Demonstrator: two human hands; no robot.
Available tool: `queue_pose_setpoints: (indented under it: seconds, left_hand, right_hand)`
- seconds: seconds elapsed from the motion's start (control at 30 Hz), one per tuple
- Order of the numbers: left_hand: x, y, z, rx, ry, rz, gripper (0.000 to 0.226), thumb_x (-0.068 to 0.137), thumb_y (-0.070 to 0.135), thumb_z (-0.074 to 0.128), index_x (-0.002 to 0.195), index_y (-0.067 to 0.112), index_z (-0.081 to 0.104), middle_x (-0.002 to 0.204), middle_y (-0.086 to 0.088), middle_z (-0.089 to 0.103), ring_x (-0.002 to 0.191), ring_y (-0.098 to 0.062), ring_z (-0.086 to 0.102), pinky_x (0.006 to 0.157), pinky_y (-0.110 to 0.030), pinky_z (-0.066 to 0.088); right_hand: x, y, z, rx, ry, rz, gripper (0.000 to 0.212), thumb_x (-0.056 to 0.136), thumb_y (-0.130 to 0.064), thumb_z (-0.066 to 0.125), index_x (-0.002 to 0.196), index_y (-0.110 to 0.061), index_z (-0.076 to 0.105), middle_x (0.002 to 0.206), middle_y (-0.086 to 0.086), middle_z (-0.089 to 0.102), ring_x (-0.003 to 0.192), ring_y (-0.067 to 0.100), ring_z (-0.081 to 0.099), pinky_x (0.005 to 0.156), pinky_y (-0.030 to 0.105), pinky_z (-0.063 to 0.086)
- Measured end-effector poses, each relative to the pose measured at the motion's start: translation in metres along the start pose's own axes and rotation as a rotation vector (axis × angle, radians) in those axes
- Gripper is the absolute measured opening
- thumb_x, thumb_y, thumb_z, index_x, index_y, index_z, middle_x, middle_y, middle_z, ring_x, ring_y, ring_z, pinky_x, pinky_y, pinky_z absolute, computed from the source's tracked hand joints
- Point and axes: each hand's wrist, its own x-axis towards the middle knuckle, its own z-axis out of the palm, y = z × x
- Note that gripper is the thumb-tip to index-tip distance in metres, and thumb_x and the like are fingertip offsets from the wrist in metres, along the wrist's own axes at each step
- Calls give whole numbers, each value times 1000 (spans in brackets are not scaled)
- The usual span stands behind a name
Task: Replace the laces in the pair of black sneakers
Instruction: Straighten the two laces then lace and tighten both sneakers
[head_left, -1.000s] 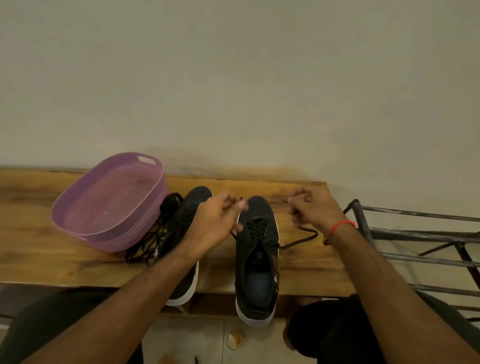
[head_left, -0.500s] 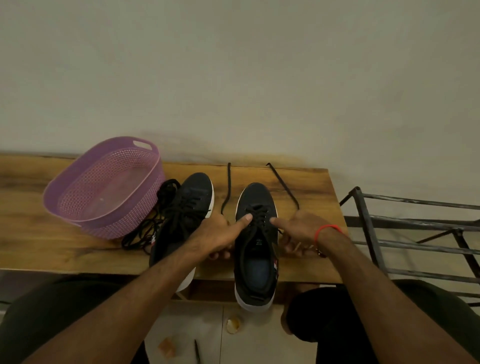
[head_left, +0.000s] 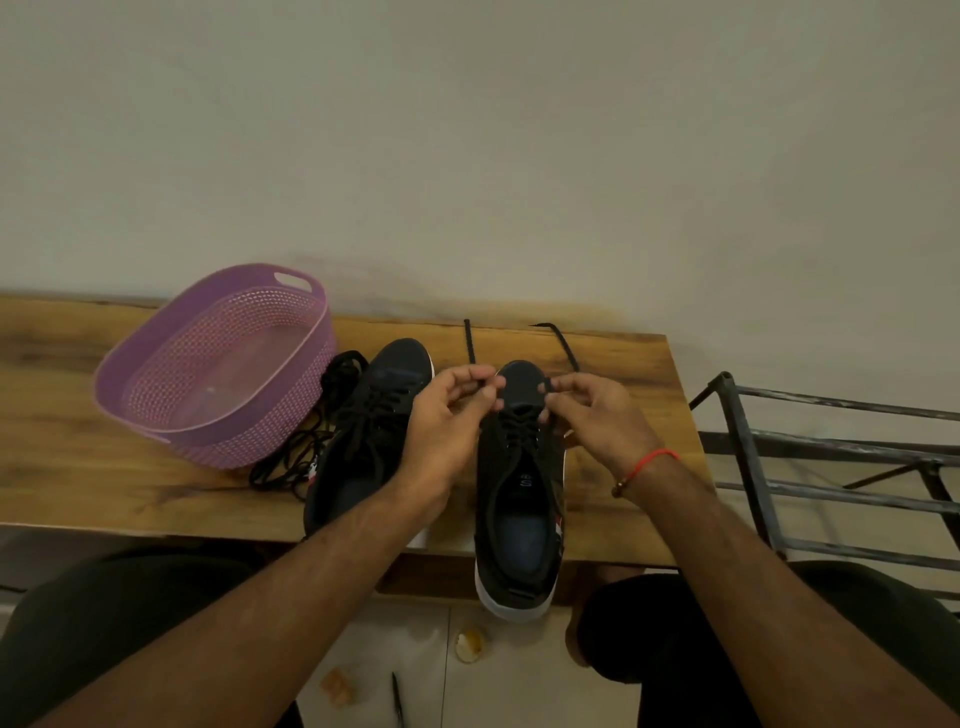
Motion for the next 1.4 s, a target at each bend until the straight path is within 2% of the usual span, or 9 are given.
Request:
queue_pose_setpoints:
  seconds: [0.2, 0.4, 0.5, 0.63, 0.7, 0.87, 1.1, 1.2, 1.4]
  left_hand:
    - [3, 15, -2, 100, -363, 381, 38, 110, 19, 40, 145, 11, 52, 144, 2, 58, 137, -10, 50, 113, -29, 42]
    - [13, 20, -15, 780, -294, 412, 48, 105, 56, 36, 147, 34, 46, 122, 7, 71, 99, -1, 67, 87, -37, 59]
    - [18, 34, -31, 755, -406, 183, 21, 103, 35, 55, 111, 23, 71, 92, 5, 74, 62, 1, 64, 56, -17, 51]
    - [11, 41, -45, 472, -669, -236, 14, 97, 21, 65, 106, 16, 74, 92, 0, 76, 71, -14, 71, 50, -20, 51]
    - [7, 30, -37, 514, -641, -145, 13, 94, 23, 70, 104, 19, 77, 96, 6, 77, 86, -8, 72, 62, -18, 53]
    - [2, 2, -10, 653, -305, 146, 18, 87, 37, 78, 94, 25, 67, 89, 8, 70, 77, 2, 63, 68, -17, 49]
    - [5, -9, -5, 832, -230, 480, 27, 98, 34, 60, 122, 22, 62, 109, 6, 63, 95, -7, 59, 82, -36, 57]
    - [3, -10, -3, 823, -221, 442, 15, 99, 30, 57, 108, 19, 64, 96, 5, 65, 87, -8, 62, 76, -38, 58]
    - [3, 10, -1, 681, -343, 71, 22, 102, 29, 56, 92, 15, 69, 94, -3, 67, 85, -17, 65, 78, -41, 58]
  right_hand:
    - [-15, -9, 9, -231, -346, -376, 27, 98, -29, 59, 120, -15, 66, 104, 1, 70, 95, 15, 67, 82, 31, 57]
    - [-13, -9, 3, -244, -161, -290, 33, 102, -33, 53, 79, -16, 68, 64, -8, 59, 59, 5, 51, 60, 28, 42]
    - [-5, -4, 0, -243, -88, -224, 31, 99, -32, 59, 75, -15, 69, 61, -8, 60, 61, 7, 51, 63, 34, 45]
    - [-2, -5, 2, -148, -136, -206, 22, 96, -29, 65, 78, -18, 73, 72, -3, 70, 75, 13, 63, 78, 39, 53]
    - [-4, -8, 2, -142, -176, -240, 23, 95, -28, 65, 74, -21, 70, 71, -4, 69, 73, 12, 62, 76, 38, 53]
    - [-5, -9, -3, -118, -207, -253, 22, 94, -26, 66, 75, -16, 69, 72, 0, 66, 73, 14, 61, 76, 41, 54]
    - [-1, -7, -11, -106, -300, -319, 18, 92, -24, 69, 93, -6, 73, 99, 23, 69, 87, 38, 63, 81, 51, 53]
    - [-1, -6, -11, -164, -322, -335, 16, 91, -25, 70, 94, -10, 74, 98, 12, 73, 95, 33, 66, 86, 52, 56]
    - [-3, -8, -13, -396, -200, -449, 10, 92, -24, 70, 99, -21, 75, 88, -23, 67, 87, -10, 61, 76, 11, 48]
